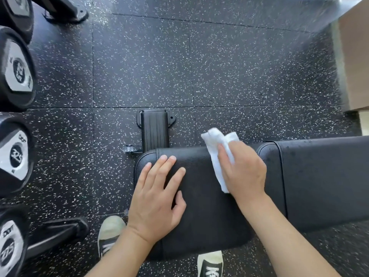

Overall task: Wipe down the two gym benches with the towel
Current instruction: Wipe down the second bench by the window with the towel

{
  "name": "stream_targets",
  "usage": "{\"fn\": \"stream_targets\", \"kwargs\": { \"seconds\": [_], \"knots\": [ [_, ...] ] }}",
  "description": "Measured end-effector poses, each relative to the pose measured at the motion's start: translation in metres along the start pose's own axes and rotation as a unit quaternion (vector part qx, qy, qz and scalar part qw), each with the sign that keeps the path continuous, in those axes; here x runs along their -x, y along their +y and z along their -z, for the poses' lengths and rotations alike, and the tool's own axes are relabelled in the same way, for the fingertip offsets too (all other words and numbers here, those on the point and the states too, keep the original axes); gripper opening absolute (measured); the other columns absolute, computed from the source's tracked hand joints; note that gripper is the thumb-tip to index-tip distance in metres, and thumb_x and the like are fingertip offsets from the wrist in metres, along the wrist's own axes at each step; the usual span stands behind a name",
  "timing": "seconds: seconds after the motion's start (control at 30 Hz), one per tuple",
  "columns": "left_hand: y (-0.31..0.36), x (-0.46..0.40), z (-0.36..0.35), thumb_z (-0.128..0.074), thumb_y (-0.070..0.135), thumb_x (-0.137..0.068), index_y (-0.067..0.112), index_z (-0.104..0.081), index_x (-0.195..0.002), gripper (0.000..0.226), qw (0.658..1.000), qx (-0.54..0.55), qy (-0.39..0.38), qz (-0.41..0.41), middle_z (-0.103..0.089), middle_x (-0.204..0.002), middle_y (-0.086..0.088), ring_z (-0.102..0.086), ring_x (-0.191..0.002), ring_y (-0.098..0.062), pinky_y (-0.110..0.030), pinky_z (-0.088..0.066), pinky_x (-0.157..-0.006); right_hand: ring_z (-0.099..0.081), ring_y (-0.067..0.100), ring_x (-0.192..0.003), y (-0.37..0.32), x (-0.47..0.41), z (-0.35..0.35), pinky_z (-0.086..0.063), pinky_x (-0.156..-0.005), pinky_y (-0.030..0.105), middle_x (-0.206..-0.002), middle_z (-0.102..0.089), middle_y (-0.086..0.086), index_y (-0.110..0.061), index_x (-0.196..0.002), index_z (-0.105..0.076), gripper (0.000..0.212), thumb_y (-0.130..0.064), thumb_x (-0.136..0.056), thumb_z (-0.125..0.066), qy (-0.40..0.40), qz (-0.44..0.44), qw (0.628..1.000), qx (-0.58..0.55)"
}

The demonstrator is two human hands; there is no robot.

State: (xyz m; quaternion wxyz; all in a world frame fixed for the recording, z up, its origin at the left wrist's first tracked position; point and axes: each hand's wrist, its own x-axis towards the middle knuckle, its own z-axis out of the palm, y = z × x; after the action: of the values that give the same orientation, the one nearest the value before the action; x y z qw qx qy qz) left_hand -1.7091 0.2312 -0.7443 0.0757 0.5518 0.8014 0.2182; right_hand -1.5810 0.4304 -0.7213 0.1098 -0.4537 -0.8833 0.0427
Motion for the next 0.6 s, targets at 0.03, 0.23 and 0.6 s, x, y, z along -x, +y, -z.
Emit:
{"fn": "stream_targets", "kwargs": {
  "seconds": [0.03,0.23,0.6],
  "knots": [
    [0.000,0.000,0.000,-0.063,0.026,-0.086,0.016,-0.064,-0.139,0.054,1.000,0.003,-0.001,0.001,-0.049,-0.157,-0.013,-0.040,-0.152,-0.033,-0.054,-0.028,-0.127,-0.050,0.027,-0.059,-0.012,-0.013,-0.005,-0.033,-0.051,0.033,-0.065,-0.048,0.000,-0.022,-0.071,-0.041,0.036,-0.042,-0.100,-0.048,-0.019,-0.011,1.000,0.007],
    [-0.002,0.000,0.001,-0.065,0.029,-0.083,0.015,-0.065,-0.134,0.052,1.000,0.015,-0.009,0.020,-0.053,-0.150,-0.015,-0.042,-0.149,-0.032,-0.051,-0.029,-0.126,-0.061,0.029,-0.075,-0.108,-0.056,-0.040,-0.040,-0.062,0.037,-0.075,-0.059,-0.001,-0.023,-0.071,-0.052,0.043,-0.052,-0.102,-0.045,-0.232,0.110,0.964,-0.074],
    [-0.004,0.001,-0.005,-0.065,0.030,-0.083,0.019,-0.058,-0.138,0.056,0.999,0.035,0.004,0.015,-0.050,-0.151,-0.009,-0.041,-0.152,-0.029,-0.049,-0.027,-0.128,-0.052,0.026,-0.069,0.006,-0.060,0.002,-0.033,-0.060,0.039,-0.070,-0.051,-0.002,-0.020,-0.071,-0.042,0.048,-0.054,-0.104,-0.039,-0.249,0.000,0.968,-0.010]
  ]
}}
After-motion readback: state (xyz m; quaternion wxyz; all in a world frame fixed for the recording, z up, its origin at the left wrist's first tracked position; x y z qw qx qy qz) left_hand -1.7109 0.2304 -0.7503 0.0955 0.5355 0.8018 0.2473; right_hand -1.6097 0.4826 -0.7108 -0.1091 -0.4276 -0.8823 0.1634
